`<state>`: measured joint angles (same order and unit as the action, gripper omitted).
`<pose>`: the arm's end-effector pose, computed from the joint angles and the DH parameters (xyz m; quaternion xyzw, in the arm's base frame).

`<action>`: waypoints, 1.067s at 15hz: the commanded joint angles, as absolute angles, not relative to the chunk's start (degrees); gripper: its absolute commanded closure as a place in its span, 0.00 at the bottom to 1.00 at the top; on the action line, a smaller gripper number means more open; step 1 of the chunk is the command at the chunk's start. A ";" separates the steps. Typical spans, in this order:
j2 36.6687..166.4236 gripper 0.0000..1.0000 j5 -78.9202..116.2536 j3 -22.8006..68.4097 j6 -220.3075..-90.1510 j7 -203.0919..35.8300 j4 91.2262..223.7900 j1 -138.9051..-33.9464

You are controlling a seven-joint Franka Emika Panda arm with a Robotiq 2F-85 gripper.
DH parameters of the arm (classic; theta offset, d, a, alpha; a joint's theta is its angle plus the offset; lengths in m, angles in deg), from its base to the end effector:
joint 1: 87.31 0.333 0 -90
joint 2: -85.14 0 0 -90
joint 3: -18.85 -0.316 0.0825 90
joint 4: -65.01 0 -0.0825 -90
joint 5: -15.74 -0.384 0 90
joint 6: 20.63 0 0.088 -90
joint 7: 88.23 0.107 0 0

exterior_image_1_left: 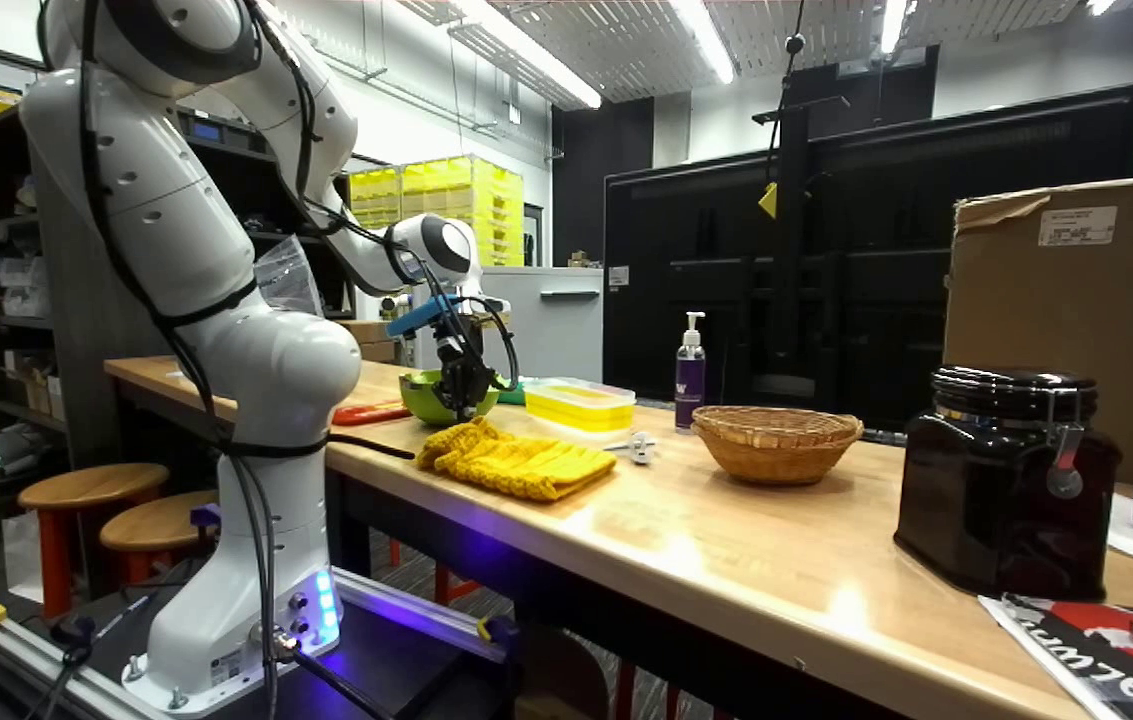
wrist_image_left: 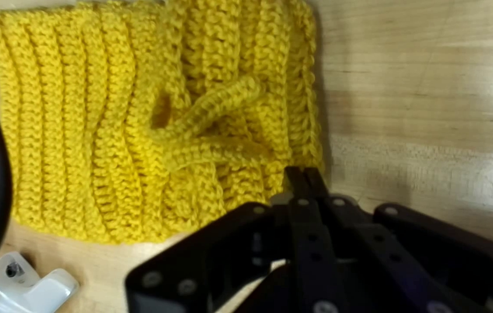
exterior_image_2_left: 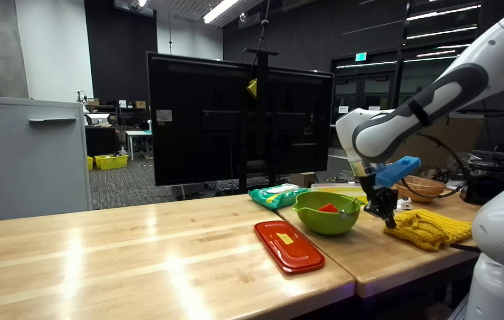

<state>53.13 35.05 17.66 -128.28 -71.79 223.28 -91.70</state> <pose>0.3106 -0.0430 0.3583 0.9704 -0.0933 -0.1412 0.1720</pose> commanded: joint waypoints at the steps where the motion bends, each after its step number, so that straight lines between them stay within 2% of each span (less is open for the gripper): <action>1: 53.10 1.00 34.77 17.14 -128.21 -72.04 223.22 -92.19; 16: 52.11 1.00 26.00 19.46 -128.95 -76.87 220.96 -91.51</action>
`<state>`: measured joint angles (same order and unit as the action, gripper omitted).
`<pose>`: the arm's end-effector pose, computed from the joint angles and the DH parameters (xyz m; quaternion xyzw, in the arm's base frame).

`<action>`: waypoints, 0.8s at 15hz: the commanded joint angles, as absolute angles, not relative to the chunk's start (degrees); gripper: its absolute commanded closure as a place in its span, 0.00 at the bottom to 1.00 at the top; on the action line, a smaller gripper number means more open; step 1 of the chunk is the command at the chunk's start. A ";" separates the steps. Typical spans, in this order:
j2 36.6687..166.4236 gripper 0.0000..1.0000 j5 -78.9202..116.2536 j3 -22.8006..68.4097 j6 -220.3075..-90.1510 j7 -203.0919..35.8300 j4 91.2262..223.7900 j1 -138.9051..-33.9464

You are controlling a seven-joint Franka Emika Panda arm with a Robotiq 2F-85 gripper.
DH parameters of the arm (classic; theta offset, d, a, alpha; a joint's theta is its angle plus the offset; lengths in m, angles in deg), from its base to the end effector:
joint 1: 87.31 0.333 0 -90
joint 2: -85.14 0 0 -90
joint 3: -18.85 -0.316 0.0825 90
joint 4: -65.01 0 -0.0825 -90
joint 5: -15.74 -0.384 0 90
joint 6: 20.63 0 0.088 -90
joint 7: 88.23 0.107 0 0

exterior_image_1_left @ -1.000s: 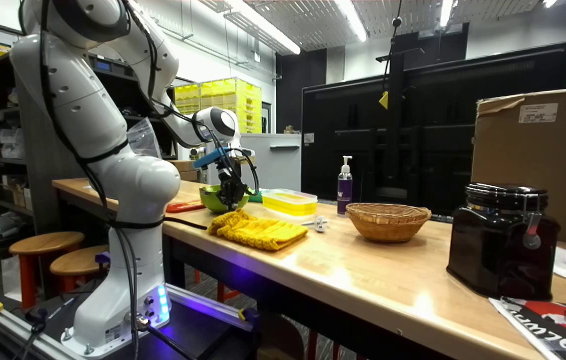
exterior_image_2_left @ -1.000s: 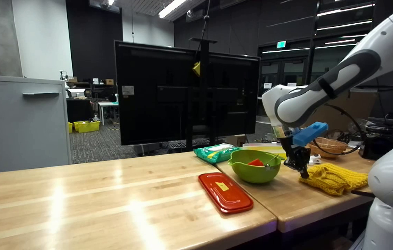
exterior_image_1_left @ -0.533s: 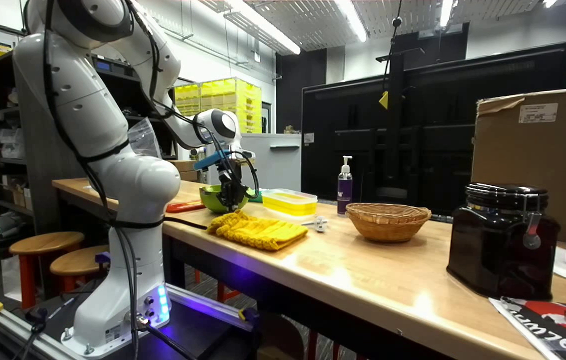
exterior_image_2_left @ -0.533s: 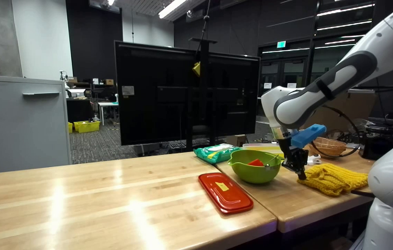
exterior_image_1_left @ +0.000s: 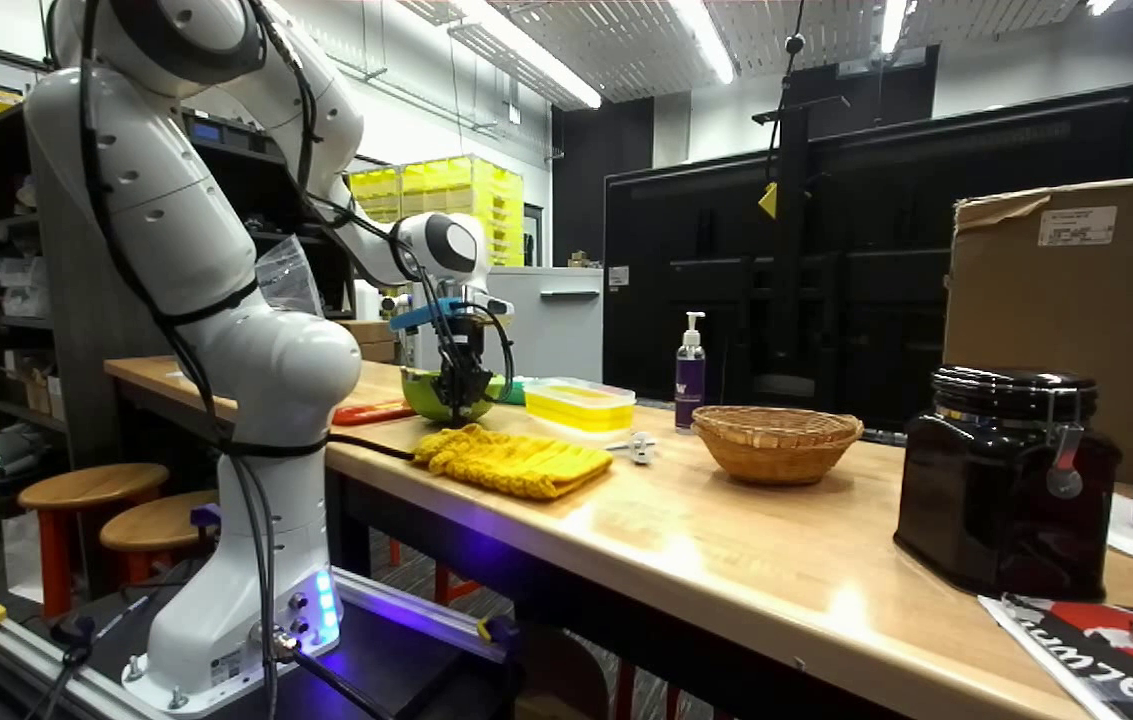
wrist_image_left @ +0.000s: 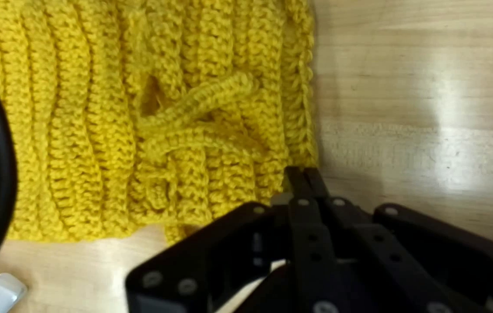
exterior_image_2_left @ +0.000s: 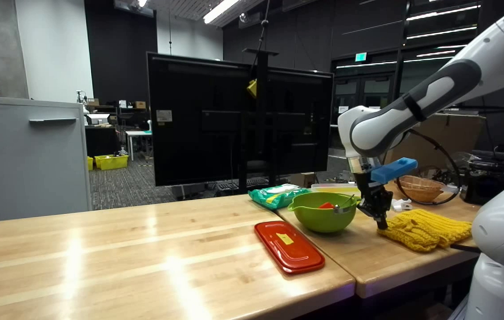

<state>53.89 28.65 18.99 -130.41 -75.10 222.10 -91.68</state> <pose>0.3200 -0.0411 0.3623 0.9804 -0.0988 -0.1309 0.1090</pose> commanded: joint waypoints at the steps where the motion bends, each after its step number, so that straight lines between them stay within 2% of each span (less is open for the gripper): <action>1: 51.84 1.00 25.39 19.40 -128.68 -76.93 220.62 -91.49; 9: 51.84 1.00 22.88 19.42 -129.83 -77.75 219.69 -91.42; 10: 52.00 0.82 22.88 19.38 -129.82 -77.72 219.64 -91.48; 11: 52.06 0.73 22.93 19.36 -129.87 -77.69 219.61 -91.51; 12: 52.15 0.68 23.01 19.32 -129.90 -77.62 219.57 -91.55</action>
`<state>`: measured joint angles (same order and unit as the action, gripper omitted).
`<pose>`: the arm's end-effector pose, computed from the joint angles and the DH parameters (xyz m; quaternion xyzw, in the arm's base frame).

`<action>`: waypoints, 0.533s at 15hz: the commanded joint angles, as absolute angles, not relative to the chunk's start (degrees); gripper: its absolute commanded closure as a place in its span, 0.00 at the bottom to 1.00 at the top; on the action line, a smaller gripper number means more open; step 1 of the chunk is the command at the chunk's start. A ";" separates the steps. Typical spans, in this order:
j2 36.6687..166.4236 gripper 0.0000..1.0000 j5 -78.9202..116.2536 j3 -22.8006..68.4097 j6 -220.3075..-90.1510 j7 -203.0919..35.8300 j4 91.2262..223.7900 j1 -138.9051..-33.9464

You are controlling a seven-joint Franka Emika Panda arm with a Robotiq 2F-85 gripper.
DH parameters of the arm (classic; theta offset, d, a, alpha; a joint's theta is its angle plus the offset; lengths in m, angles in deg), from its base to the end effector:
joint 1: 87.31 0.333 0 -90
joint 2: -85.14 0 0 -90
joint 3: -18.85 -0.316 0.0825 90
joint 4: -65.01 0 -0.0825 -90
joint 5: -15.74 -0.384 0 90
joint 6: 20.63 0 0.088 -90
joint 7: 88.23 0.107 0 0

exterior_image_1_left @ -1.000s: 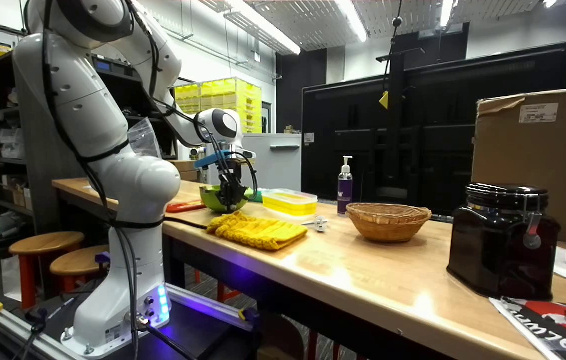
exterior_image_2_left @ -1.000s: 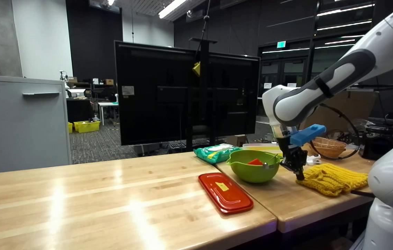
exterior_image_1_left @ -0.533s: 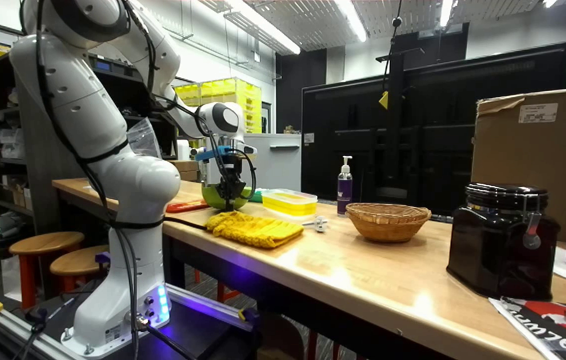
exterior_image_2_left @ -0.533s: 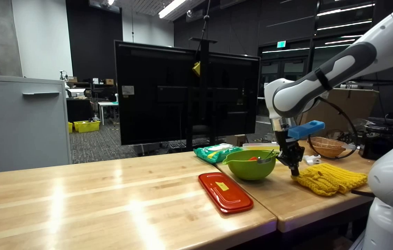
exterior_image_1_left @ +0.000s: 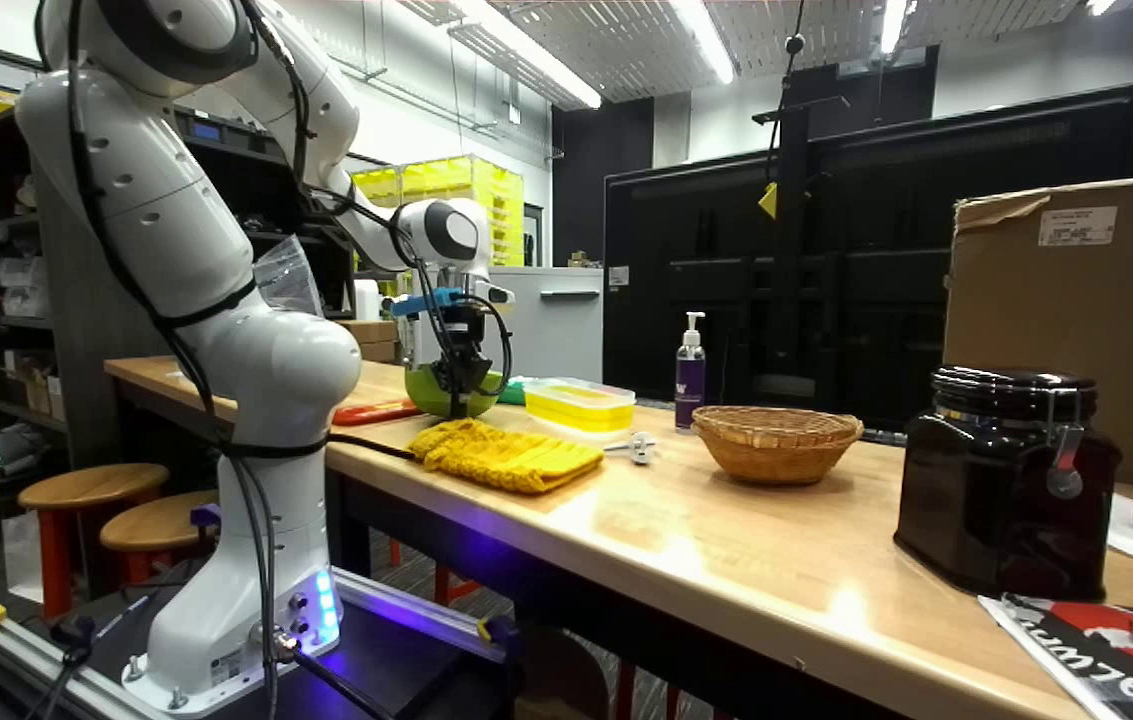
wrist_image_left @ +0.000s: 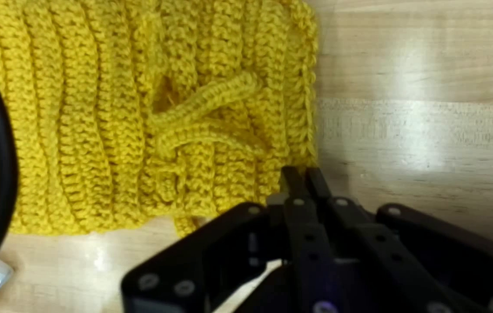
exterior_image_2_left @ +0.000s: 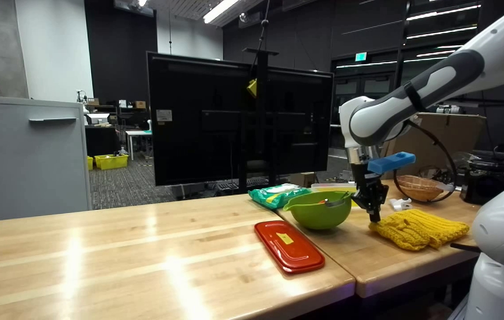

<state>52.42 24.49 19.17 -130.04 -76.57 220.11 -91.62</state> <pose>0.3273 -0.0373 0.3841 0.9856 -0.1068 -0.1082 0.0740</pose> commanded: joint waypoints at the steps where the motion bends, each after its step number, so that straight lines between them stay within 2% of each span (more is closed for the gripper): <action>1: 52.29 0.62 23.09 19.29 -129.93 -77.59 219.55 -91.58; 3: 52.70 0.50 23.16 19.24 -129.62 -77.67 219.27 -91.57; 8: 52.32 0.15 23.36 19.30 -129.23 -77.97 219.15 -91.65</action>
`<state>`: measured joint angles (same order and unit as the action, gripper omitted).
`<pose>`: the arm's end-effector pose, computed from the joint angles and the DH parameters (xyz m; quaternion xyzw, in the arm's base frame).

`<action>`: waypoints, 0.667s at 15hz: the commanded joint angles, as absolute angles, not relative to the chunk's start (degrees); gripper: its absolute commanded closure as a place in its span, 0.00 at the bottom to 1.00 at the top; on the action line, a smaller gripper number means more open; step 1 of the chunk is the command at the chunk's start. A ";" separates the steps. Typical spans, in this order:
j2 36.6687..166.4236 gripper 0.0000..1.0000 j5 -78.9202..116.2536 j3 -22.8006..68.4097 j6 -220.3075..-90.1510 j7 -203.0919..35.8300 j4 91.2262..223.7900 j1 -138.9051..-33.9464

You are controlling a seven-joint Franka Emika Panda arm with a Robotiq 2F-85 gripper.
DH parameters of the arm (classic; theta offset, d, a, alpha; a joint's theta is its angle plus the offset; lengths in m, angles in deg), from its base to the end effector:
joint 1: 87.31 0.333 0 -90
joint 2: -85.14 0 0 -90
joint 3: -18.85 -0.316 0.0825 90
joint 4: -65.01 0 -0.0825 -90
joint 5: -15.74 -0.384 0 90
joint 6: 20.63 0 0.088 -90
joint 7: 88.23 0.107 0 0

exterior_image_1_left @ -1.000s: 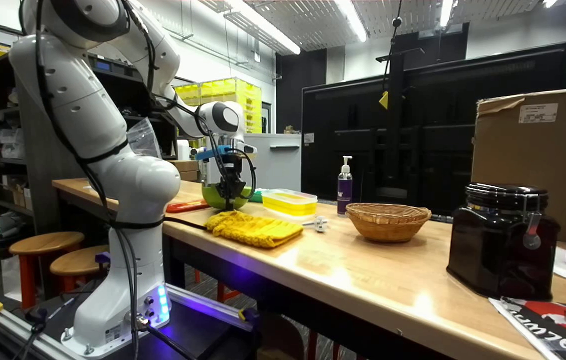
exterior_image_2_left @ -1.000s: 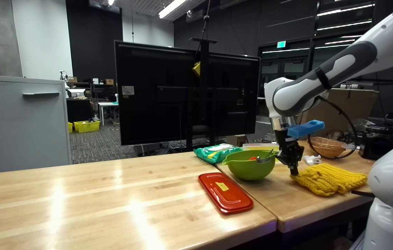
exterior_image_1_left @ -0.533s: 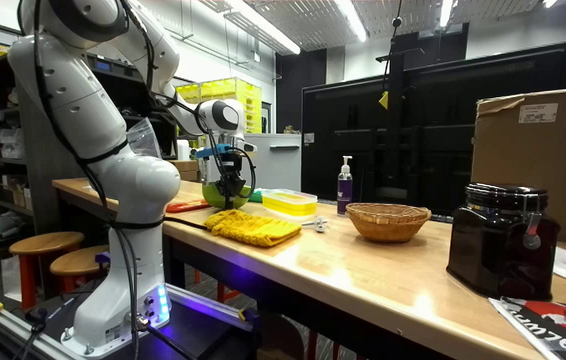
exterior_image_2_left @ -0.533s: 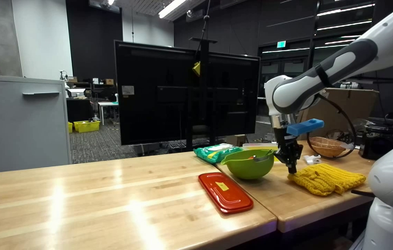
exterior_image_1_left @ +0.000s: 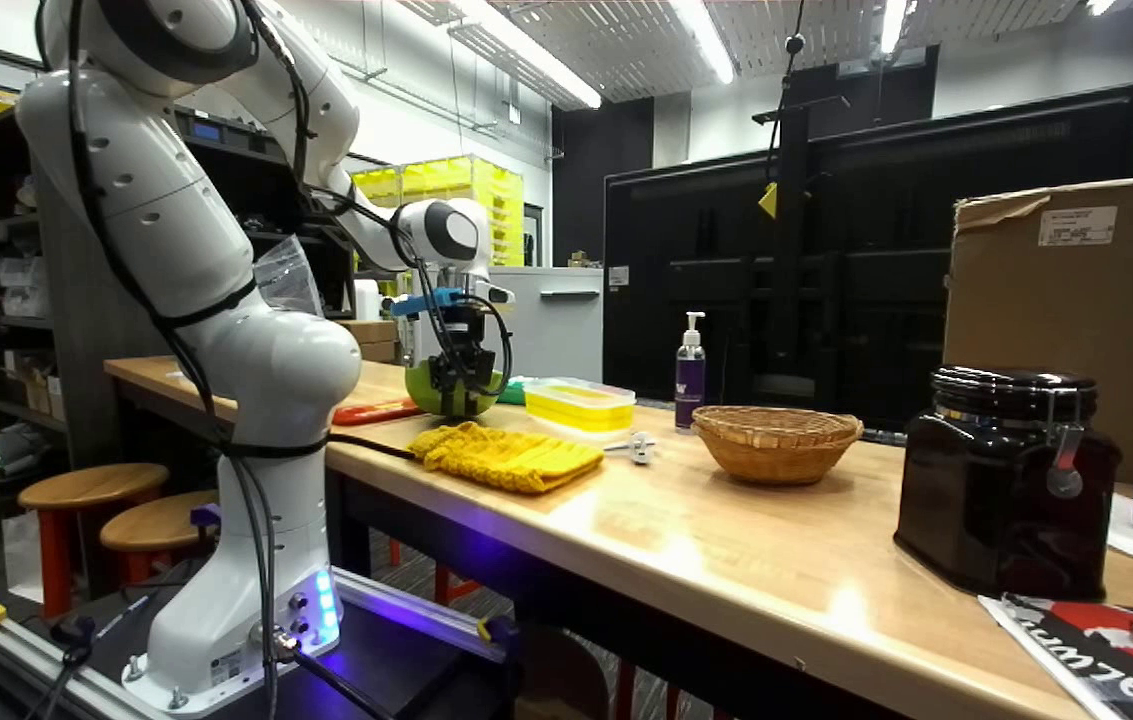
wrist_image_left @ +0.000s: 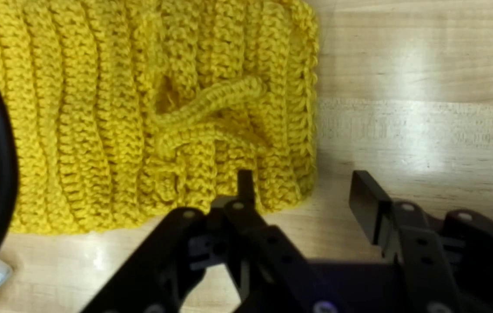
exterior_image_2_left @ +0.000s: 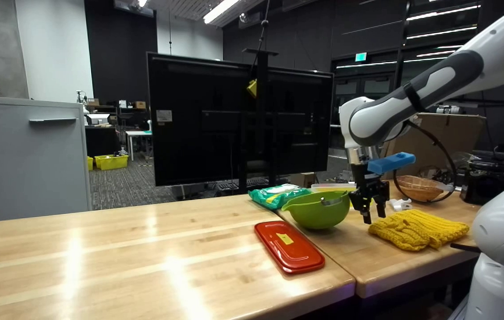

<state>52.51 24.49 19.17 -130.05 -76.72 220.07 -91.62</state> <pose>0.3276 -0.0373 0.3839 0.9857 -0.1055 -0.1086 0.0738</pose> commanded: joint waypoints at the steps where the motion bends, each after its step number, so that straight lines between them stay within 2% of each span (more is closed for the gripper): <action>1: 51.44 0.08 23.24 19.79 -129.61 -78.69 219.65 -91.70; 3: 49.89 0.00 23.01 20.93 -129.81 -80.37 220.36 -91.97; 10: 44.49 0.00 19.62 26.65 -127.57 -89.09 220.36 -92.40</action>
